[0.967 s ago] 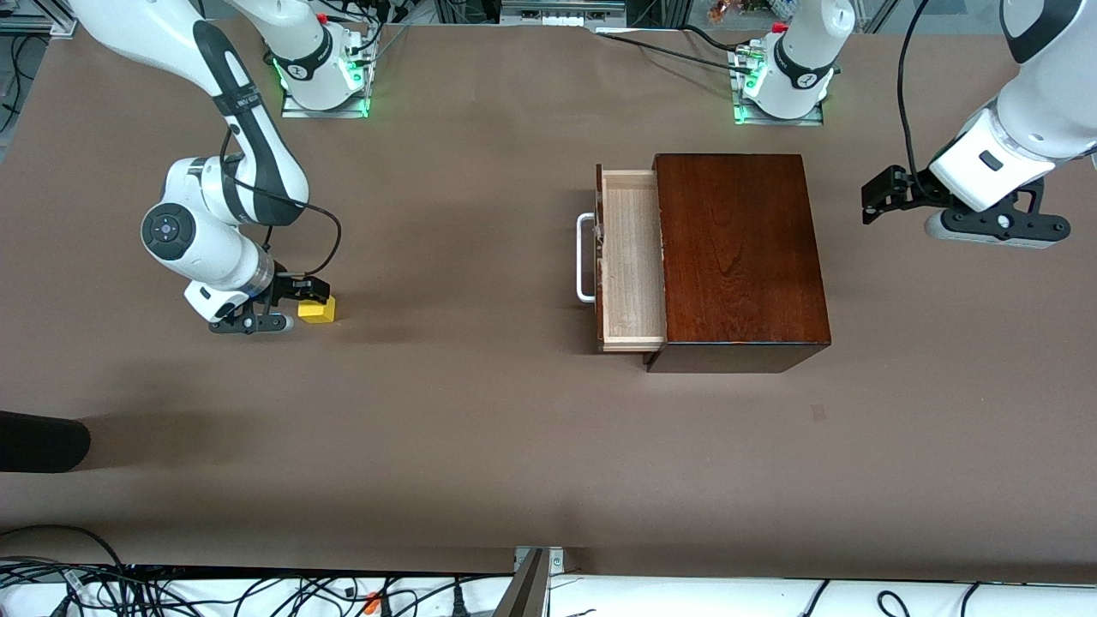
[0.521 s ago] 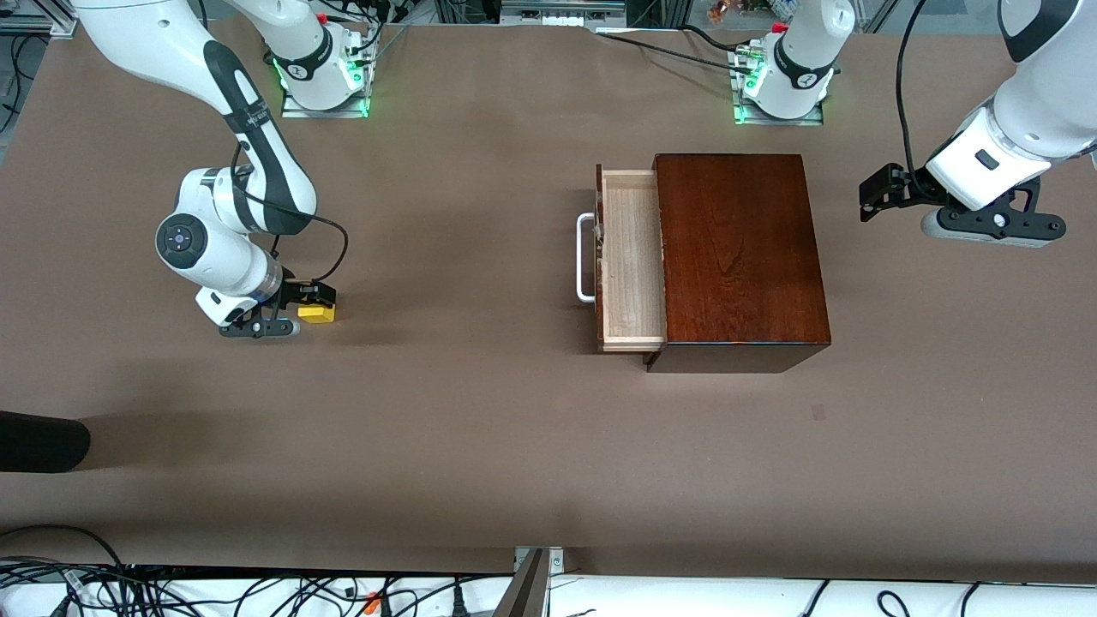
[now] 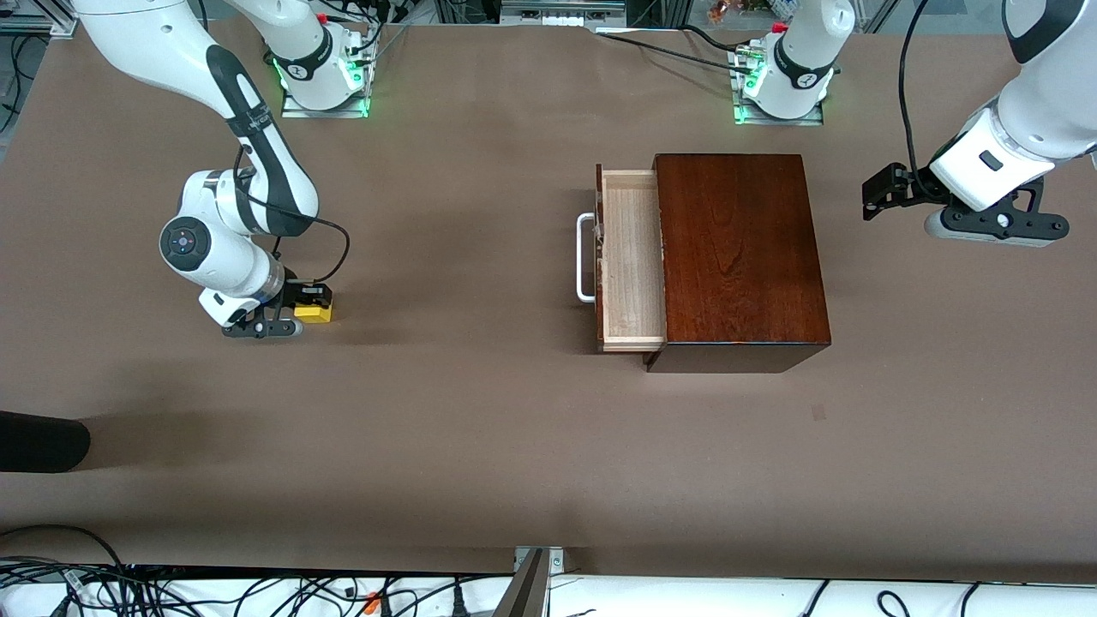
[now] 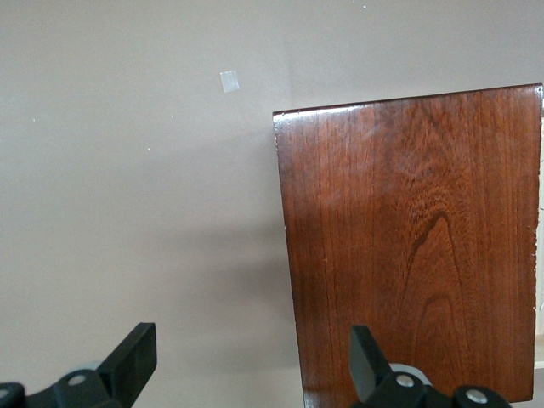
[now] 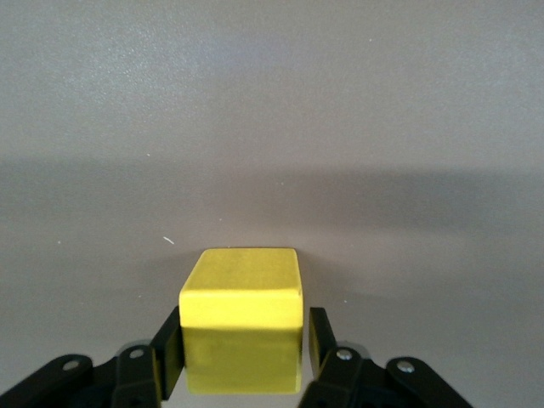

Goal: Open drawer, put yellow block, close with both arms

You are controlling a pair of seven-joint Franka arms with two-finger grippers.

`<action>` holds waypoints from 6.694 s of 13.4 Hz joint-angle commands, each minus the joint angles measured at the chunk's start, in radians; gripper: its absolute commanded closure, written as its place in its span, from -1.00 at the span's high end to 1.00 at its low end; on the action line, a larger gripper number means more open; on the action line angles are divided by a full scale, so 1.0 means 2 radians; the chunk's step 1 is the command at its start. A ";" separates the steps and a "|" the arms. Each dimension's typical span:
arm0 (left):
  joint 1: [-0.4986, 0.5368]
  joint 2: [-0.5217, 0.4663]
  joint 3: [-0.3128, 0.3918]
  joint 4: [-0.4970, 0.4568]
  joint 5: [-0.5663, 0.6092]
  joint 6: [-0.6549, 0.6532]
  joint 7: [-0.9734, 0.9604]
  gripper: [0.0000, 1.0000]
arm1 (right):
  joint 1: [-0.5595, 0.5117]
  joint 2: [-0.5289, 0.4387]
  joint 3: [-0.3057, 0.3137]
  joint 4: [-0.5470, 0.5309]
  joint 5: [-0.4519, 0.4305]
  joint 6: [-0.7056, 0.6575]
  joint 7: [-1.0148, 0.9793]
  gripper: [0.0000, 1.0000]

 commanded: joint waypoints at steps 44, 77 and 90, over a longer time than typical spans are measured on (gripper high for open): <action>0.001 0.003 0.005 0.010 -0.007 -0.022 0.004 1.00 | 0.387 0.224 0.070 0.640 -0.118 -0.333 -0.267 -0.50; 0.001 0.003 0.005 0.010 -0.008 -0.025 0.002 1.00 | 0.397 0.256 0.072 0.623 -0.153 -0.308 -0.261 1.00; 0.000 0.002 0.005 0.010 -0.008 -0.026 0.002 1.00 | 0.194 -0.041 0.053 0.475 -0.042 -0.399 -0.231 1.00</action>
